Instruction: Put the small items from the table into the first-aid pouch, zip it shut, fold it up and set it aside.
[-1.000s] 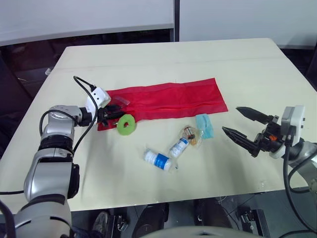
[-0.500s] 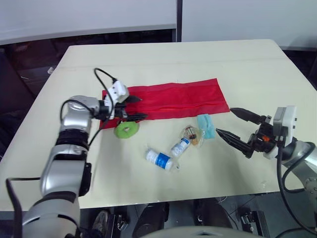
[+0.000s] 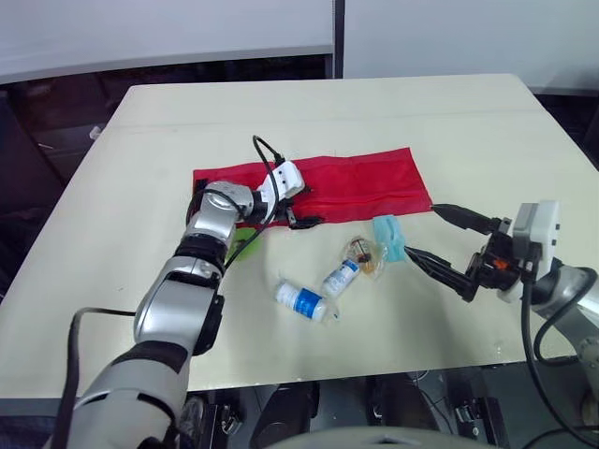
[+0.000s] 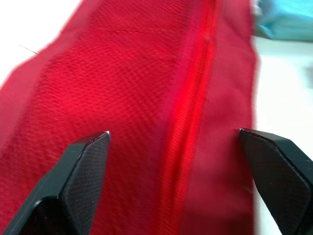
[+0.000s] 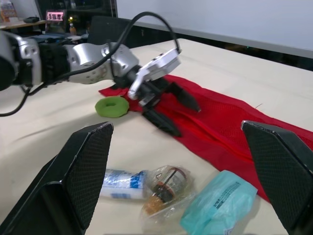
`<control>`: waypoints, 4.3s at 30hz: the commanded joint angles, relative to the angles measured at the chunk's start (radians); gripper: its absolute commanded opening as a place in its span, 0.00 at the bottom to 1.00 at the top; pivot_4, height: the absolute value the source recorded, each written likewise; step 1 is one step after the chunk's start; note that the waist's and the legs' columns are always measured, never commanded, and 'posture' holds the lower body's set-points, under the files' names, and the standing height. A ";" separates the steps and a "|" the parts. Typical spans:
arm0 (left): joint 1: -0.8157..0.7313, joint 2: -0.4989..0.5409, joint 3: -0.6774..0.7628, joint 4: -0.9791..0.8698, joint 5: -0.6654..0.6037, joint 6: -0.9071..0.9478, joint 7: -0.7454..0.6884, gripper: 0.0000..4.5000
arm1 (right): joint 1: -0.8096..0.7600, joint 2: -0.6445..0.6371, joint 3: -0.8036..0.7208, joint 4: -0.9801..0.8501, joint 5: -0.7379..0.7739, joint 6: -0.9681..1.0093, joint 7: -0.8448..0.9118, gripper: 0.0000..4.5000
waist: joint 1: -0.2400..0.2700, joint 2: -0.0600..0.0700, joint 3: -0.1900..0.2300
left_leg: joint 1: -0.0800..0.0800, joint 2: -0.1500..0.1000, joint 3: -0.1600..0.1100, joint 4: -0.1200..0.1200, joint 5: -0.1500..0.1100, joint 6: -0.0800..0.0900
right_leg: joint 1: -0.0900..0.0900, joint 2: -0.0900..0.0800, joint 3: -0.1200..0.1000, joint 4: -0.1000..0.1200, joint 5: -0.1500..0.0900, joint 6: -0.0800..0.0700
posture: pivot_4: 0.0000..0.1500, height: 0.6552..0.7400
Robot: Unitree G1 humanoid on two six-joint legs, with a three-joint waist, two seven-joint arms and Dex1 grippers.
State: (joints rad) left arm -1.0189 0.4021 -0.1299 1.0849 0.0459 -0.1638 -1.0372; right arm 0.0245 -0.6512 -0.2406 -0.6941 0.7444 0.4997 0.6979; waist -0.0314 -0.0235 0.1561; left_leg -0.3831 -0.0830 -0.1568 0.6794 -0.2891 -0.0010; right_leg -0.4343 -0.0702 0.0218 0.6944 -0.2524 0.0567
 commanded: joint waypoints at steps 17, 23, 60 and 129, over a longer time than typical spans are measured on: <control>-0.052 0.016 0.018 0.131 0.038 -0.096 0.074 0.10 | 0.020 -0.030 -0.107 -0.022 -0.005 -0.035 -0.031 1.00 | 0.000 0.000 0.000 | 0.000 0.000 0.000 0.001 0.000 0.000 | 0.001 0.000 0.000 0.000 0.000 0.000 | 1.00 0.96; -0.051 0.017 0.021 0.131 0.037 -0.102 0.071 0.01 | 0.023 -0.044 -0.114 -0.025 0.040 -0.020 -0.008 1.00 | 0.000 0.000 0.000 | 0.000 0.000 0.000 0.001 0.000 0.000 | 0.001 0.000 0.000 0.000 0.000 0.000 | 1.00 0.96; -0.017 0.071 0.023 0.040 0.010 -0.063 -0.164 0.01 | 0.045 -0.239 -0.019 -0.064 0.012 0.067 0.246 1.00 | 0.010 -0.002 0.002 | 0.000 0.000 0.000 0.005 -0.002 0.002 | 0.003 -0.001 -0.001 0.000 0.000 0.001 | 1.00 0.96; -0.034 0.061 0.039 -0.032 -0.032 -0.006 -0.208 0.00 | -0.077 -0.052 0.014 0.284 -0.212 0.090 0.089 0.01 | 0.019 -0.005 0.003 | -0.001 -0.001 -0.002 0.006 -0.002 0.002 | 0.003 -0.001 -0.003 0.000 0.001 0.001 | 1.00 0.96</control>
State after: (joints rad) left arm -1.0190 0.4659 -0.1182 1.0489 0.0284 -0.1460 -1.2709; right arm -0.0658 -0.6922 -0.1734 -0.4277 0.5438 0.6340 0.7787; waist -0.0128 -0.0280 0.1588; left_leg -0.3837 -0.0843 -0.1591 0.6856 -0.2906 0.0013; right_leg -0.4313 -0.0708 0.0189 0.6940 -0.2517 0.0581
